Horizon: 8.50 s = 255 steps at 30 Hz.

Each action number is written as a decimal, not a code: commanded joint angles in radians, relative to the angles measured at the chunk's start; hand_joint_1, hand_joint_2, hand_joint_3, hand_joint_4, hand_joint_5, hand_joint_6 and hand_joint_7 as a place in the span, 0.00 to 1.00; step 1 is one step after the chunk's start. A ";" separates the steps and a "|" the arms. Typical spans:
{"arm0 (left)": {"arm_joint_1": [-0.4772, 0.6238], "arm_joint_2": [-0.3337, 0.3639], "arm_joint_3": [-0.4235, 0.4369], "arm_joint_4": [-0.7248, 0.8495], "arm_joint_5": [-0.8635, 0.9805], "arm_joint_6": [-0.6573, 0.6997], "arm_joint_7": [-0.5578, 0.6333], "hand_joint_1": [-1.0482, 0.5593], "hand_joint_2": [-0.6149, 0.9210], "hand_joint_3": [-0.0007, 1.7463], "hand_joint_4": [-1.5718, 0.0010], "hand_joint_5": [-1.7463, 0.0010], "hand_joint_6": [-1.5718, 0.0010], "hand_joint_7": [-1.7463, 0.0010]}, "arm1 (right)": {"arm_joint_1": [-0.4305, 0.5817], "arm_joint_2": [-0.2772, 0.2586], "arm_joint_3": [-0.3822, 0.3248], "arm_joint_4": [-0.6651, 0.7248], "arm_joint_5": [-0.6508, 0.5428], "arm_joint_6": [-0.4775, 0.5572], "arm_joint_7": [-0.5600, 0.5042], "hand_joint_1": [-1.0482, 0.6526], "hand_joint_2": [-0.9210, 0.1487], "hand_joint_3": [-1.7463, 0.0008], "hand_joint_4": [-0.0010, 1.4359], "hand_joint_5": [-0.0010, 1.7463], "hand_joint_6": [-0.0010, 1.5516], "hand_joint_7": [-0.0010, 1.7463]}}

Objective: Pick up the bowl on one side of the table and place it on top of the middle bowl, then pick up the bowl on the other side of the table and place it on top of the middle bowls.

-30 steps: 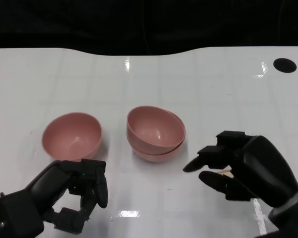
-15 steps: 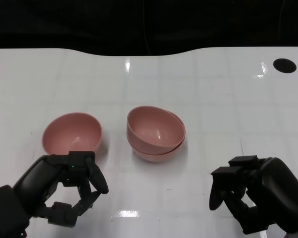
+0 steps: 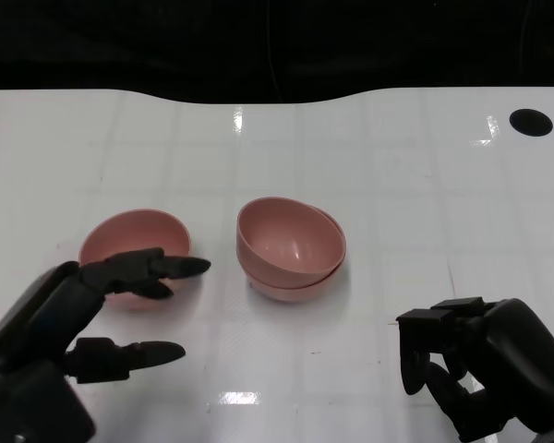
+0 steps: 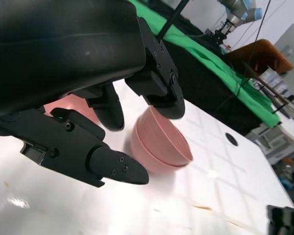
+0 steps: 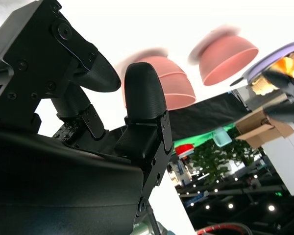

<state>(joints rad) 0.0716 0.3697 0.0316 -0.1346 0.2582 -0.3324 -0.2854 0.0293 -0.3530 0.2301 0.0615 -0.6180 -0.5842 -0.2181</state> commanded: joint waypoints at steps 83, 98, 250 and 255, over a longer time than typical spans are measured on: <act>-0.545 0.087 -0.526 0.766 0.676 0.188 0.536 0.52 0.97 0.24 0.43 0.00 0.54 0.15 | 0.049 0.022 -0.007 -0.077 0.006 0.056 0.049 0.57 0.74 0.07 0.68 1.00 0.55 0.89; -0.584 0.165 -0.457 0.624 0.624 0.183 0.462 0.48 0.99 0.10 0.44 0.00 0.53 0.27 | 0.051 0.036 0.000 -0.109 -0.001 0.092 0.060 0.58 0.76 0.06 0.69 1.00 0.54 0.89; -0.122 0.034 -0.124 0.249 -0.168 -0.339 0.165 0.55 0.93 0.30 0.55 0.26 0.47 0.56 | 0.035 0.031 0.008 -0.049 -0.001 0.078 0.077 0.57 0.74 0.08 0.68 1.00 0.54 0.90; -0.064 0.018 -0.097 0.239 -0.242 -0.317 0.115 0.57 0.82 0.50 0.48 0.25 0.42 0.53 | 0.033 0.031 0.004 -0.045 0.010 0.070 0.076 0.58 0.73 0.08 0.68 1.00 0.55 0.90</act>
<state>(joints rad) -0.0068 0.3895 -0.0794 0.1169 0.0396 -0.6662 -0.1522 0.0638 -0.3158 0.2425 0.0142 -0.6186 -0.5079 -0.1351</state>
